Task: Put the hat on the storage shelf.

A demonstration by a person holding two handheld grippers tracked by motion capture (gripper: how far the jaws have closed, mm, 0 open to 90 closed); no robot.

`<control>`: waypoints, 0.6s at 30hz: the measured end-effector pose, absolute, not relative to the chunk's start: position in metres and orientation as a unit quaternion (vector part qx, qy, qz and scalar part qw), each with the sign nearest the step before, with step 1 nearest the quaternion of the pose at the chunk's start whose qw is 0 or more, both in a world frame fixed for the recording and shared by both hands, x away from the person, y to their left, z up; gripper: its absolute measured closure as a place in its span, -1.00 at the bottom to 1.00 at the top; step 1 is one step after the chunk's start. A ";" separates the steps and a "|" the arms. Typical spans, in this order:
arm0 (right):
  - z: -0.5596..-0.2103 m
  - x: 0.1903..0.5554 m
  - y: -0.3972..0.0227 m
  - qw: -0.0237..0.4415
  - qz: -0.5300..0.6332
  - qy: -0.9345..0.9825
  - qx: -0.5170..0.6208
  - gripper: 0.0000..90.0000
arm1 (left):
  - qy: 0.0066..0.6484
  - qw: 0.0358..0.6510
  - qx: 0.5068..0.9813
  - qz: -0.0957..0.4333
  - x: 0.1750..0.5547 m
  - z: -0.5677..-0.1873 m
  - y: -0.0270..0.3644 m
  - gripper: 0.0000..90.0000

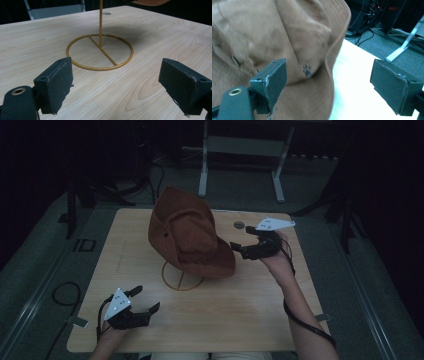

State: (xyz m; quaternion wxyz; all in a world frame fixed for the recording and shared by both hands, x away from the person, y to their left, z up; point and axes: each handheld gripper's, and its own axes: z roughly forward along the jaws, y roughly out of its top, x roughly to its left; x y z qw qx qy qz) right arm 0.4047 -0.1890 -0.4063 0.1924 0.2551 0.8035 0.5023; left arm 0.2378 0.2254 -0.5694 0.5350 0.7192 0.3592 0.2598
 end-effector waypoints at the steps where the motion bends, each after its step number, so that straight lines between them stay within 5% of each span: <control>1: -0.410 0.404 -0.192 0.192 0.501 0.803 0.258 -0.69 | 0.360 0.535 0.719 0.258 0.238 -0.569 0.225 -0.71; 18: -0.480 0.376 -0.239 0.176 0.486 0.803 0.297 -0.69 | 0.361 0.529 0.725 0.253 0.240 -0.572 0.224 -0.71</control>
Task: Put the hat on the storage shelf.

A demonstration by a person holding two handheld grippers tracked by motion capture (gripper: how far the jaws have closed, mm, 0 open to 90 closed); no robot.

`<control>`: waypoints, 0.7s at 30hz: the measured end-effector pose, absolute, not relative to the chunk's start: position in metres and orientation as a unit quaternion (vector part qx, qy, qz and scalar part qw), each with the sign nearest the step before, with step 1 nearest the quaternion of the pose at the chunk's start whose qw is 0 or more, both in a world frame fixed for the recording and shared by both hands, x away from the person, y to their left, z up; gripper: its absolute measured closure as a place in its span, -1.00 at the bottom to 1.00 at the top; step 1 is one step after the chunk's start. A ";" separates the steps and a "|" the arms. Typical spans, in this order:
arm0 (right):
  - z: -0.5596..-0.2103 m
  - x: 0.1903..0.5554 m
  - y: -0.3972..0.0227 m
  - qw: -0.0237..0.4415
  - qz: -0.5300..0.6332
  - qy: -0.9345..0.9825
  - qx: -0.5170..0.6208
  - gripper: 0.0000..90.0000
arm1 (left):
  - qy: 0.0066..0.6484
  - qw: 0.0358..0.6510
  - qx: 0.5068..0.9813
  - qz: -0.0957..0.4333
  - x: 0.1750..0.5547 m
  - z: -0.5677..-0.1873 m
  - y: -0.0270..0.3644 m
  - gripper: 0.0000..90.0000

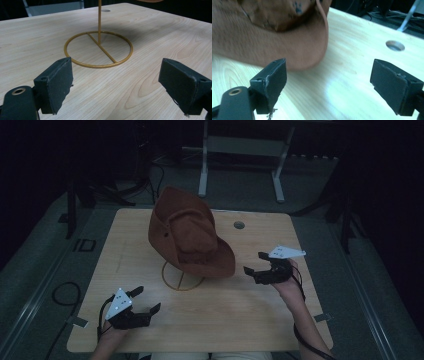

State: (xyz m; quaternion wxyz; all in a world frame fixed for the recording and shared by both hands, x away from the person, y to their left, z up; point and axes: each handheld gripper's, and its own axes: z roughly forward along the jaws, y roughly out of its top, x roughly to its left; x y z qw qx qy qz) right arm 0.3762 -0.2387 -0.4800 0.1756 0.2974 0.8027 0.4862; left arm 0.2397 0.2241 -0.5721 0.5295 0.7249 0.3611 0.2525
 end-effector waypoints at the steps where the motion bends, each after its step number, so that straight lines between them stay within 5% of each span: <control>1: -0.484 0.375 -0.241 0.174 0.485 0.803 0.298 -0.69 | 0.361 0.528 0.726 0.253 0.240 -0.572 0.224 -0.71; 21: -0.547 0.343 -0.269 0.159 0.467 0.813 0.309 -0.70 | 0.364 0.528 0.724 0.252 0.241 -0.573 0.224 -0.71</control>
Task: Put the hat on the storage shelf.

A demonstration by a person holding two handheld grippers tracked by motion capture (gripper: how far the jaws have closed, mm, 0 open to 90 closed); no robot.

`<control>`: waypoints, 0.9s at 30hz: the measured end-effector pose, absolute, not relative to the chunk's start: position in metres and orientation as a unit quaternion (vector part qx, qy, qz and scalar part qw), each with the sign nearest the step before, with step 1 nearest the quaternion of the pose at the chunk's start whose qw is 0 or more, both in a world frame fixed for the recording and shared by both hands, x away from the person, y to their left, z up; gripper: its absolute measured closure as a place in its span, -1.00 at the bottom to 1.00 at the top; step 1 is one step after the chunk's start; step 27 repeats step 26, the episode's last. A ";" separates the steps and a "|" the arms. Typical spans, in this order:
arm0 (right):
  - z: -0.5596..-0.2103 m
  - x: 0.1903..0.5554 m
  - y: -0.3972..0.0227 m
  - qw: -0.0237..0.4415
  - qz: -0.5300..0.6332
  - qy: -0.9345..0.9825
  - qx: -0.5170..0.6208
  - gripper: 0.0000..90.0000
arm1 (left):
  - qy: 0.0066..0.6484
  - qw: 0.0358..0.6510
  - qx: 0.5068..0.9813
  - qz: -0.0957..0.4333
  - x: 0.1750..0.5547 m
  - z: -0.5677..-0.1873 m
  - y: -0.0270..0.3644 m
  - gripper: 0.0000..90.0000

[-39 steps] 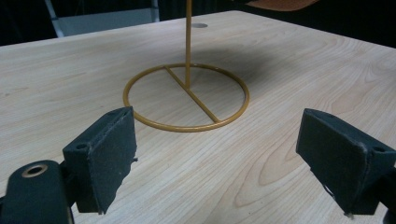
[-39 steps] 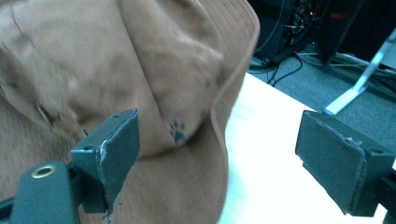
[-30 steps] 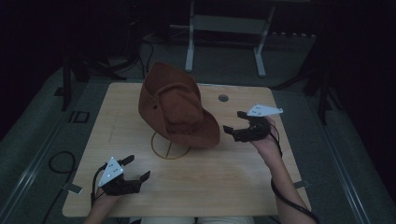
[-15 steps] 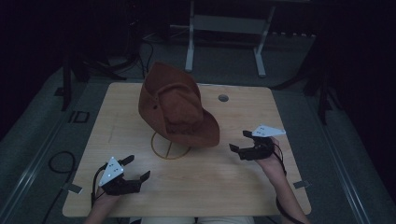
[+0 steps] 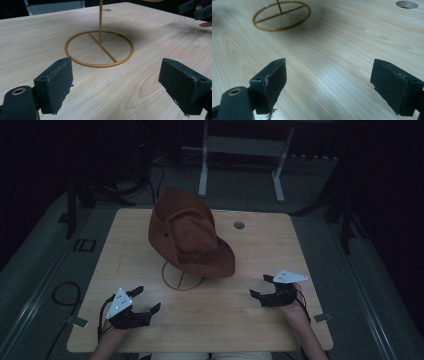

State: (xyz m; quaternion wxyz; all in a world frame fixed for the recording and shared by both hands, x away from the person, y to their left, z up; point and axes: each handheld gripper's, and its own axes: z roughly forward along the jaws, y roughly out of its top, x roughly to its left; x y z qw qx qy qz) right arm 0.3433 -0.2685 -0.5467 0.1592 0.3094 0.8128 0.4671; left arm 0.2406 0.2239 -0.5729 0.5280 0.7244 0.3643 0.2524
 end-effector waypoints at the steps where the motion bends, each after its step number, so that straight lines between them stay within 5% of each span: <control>1: -0.548 0.342 -0.270 0.158 0.465 0.815 0.307 -0.70 | 0.365 0.528 0.724 0.252 0.241 -0.573 0.224 -0.71; 27: -0.567 0.316 -0.309 0.179 0.454 0.804 0.340 -0.70 | 0.364 0.530 0.724 0.252 0.240 -0.574 0.224 -0.71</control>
